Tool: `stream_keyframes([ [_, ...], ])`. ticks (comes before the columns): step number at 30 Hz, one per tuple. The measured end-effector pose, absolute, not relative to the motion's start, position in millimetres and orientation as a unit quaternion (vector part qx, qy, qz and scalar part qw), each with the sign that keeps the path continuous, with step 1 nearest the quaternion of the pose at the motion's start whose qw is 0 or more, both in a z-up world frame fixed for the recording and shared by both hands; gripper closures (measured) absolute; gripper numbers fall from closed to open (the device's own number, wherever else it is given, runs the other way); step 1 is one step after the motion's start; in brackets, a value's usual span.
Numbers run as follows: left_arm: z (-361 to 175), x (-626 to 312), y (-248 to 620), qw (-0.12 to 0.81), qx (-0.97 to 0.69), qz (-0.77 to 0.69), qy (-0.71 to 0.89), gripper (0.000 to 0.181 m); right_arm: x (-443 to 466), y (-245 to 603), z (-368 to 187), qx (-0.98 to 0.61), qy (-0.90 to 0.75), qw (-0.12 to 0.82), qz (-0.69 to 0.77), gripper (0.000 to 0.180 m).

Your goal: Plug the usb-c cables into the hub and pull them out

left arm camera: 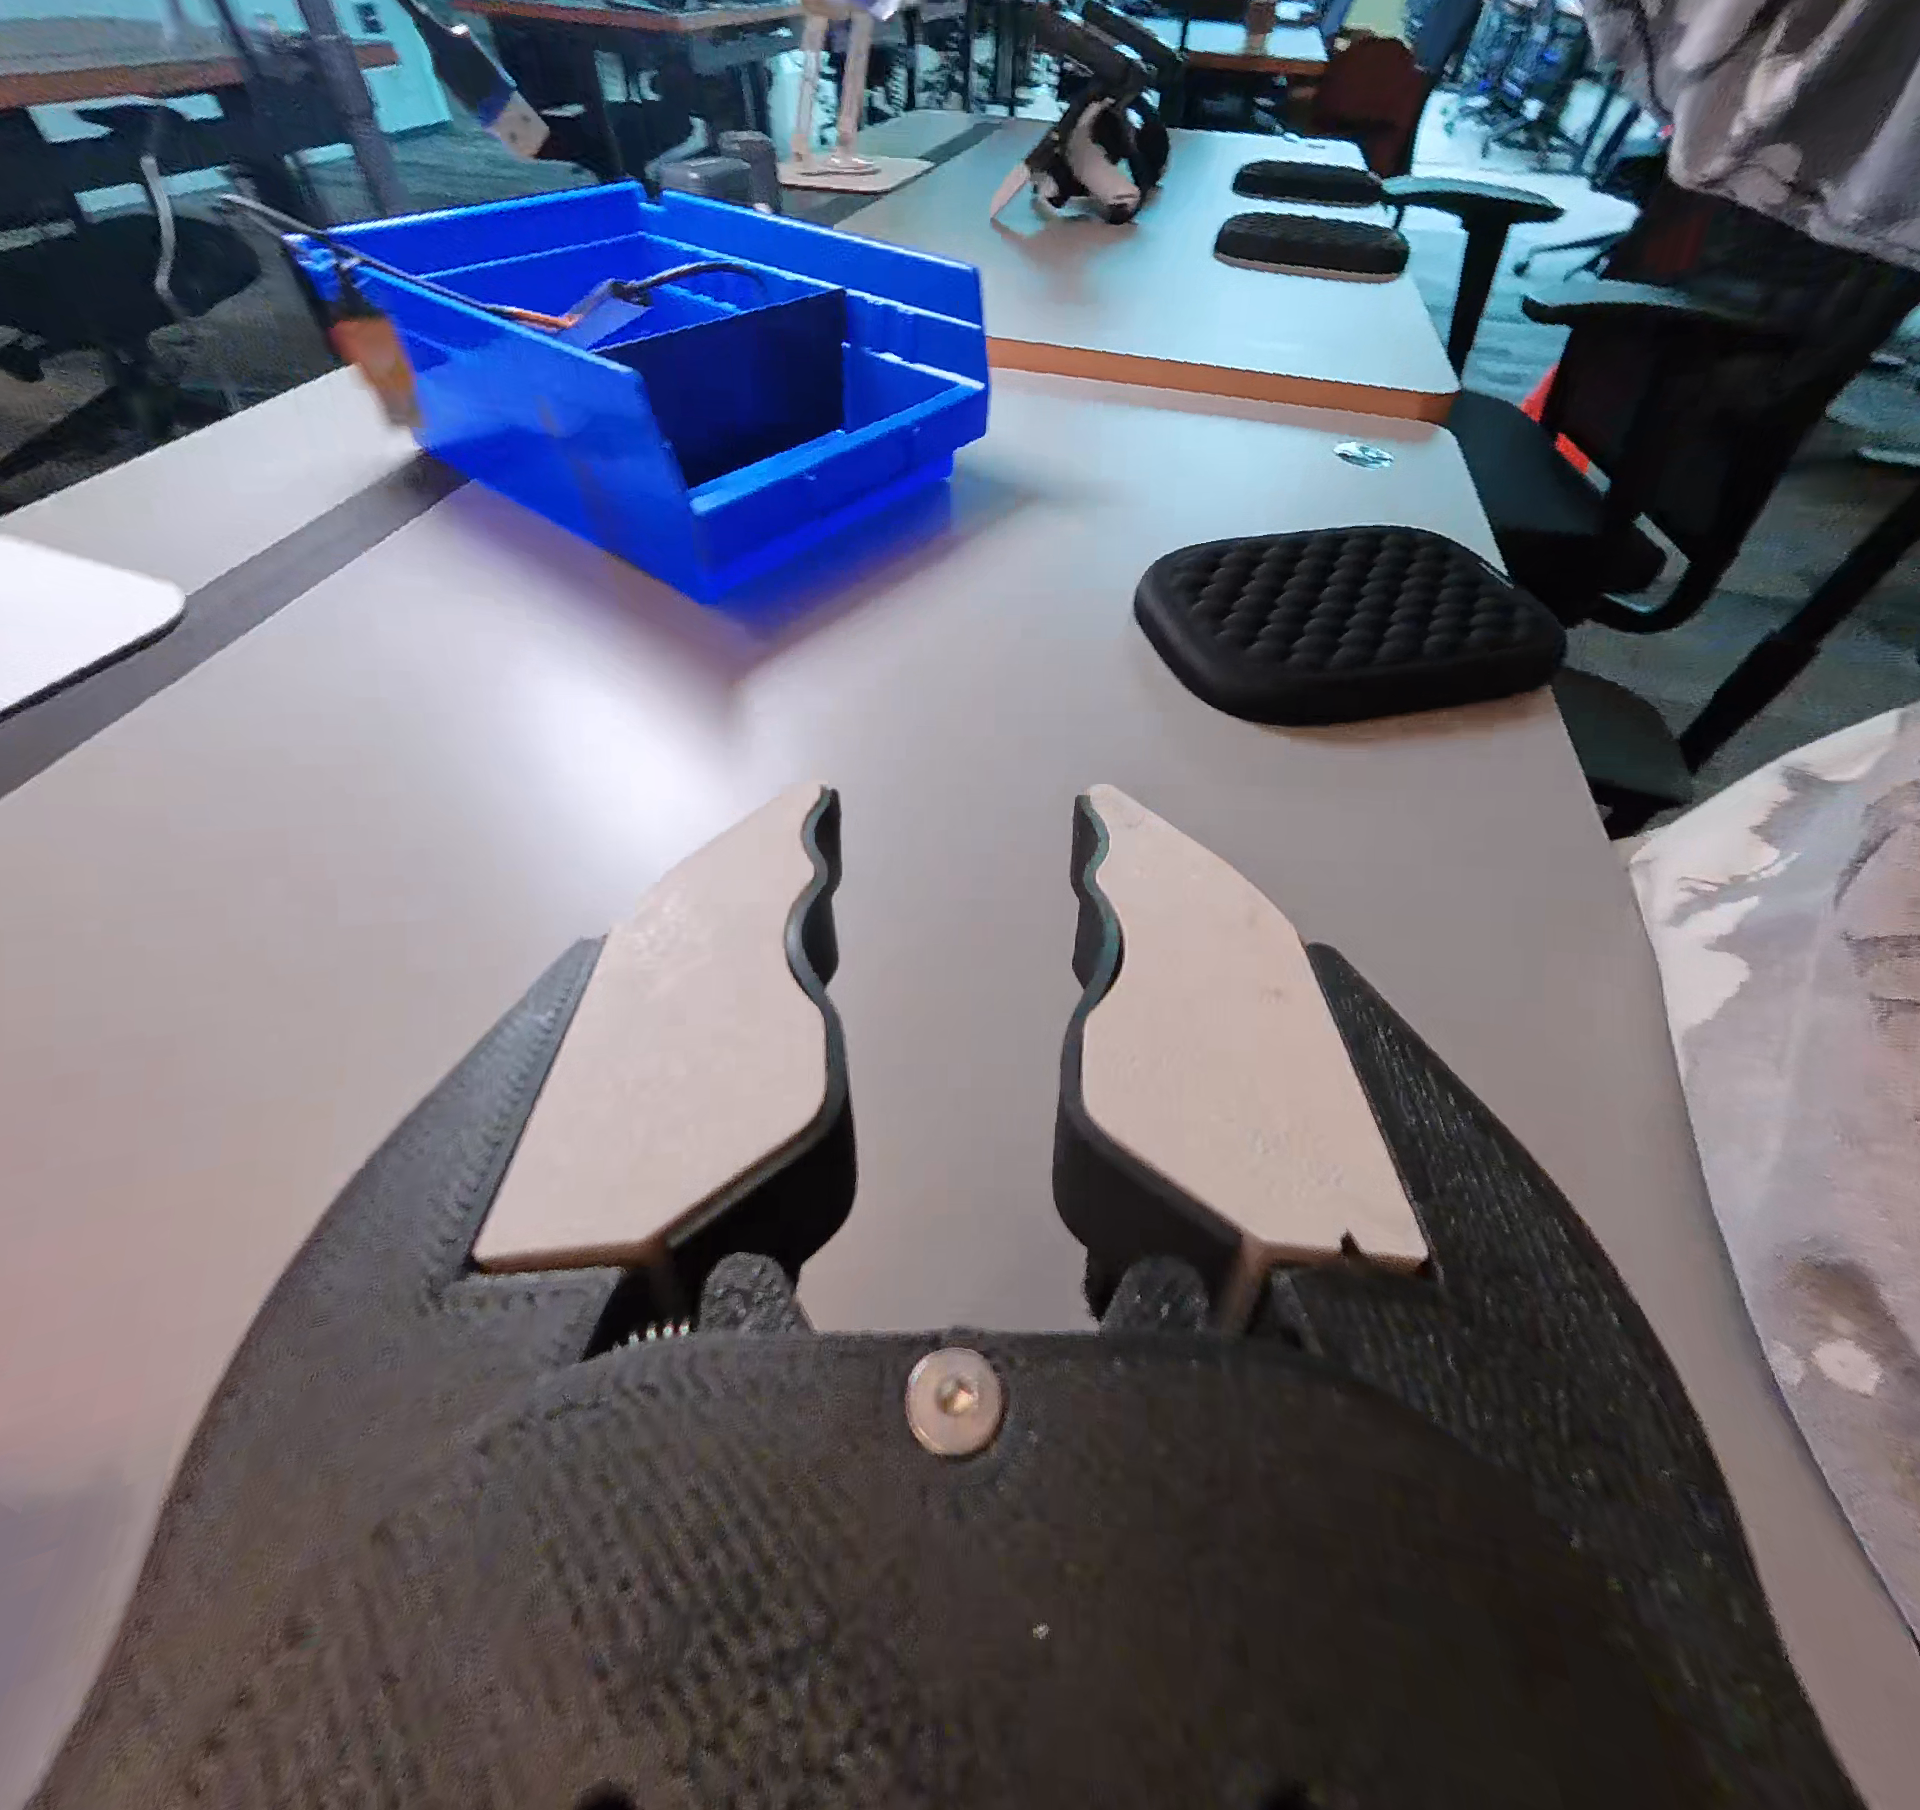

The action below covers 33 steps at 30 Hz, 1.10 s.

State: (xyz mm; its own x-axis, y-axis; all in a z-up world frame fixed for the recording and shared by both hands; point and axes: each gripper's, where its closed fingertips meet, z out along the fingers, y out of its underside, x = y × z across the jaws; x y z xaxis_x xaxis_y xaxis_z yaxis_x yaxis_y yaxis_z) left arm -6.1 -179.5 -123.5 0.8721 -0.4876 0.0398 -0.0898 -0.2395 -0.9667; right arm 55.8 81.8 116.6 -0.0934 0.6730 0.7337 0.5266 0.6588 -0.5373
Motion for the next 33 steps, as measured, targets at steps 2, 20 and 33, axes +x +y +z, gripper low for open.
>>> stream_keyframes([
  [2, -125, -15, -183, 0.595, -0.768, -0.166, 0.172, 0.138, 57, 117, 111, -0.413, -0.731, 0.543, -0.011, 0.169],
  [20, -147, -30, -182, 0.587, -0.78, -0.169, 0.135, 0.138, -19, 227, -5, -0.534, -0.704, 0.46, 0.08, 0.169],
  [33, -143, -55, -179, 0.604, -0.779, -0.146, 0.089, 0.136, 36, 246, -145, -0.626, -0.728, 0.279, 0.024, 0.156],
])
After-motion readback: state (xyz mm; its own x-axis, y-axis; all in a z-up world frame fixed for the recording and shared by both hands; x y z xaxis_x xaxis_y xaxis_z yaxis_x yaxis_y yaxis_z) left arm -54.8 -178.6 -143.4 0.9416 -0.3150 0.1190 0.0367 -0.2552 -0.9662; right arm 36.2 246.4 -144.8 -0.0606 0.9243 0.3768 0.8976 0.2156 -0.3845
